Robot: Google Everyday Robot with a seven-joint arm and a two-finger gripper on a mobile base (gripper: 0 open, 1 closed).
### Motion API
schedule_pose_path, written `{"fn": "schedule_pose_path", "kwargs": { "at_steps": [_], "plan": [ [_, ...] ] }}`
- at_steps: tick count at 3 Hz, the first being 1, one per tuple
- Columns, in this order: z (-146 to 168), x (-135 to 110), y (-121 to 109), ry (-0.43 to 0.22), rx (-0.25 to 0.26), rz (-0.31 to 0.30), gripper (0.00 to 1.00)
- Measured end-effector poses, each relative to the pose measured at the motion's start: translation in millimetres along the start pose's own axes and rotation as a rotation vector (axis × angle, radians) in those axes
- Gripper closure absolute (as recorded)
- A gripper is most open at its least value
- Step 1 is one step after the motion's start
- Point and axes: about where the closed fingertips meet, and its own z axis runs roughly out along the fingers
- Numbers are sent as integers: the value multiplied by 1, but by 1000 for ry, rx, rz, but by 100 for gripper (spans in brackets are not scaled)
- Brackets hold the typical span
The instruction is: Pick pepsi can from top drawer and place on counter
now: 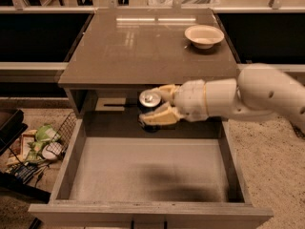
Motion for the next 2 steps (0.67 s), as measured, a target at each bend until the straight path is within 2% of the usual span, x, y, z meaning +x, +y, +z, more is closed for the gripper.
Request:
{"fn": "schedule_pose_path", "kwargs": {
  "at_steps": [1, 2],
  "plan": [
    [-10, -89, -26, -59, -20, -46, 100],
    [18, -169, -85, -151, -15, -31, 100]
  ]
}}
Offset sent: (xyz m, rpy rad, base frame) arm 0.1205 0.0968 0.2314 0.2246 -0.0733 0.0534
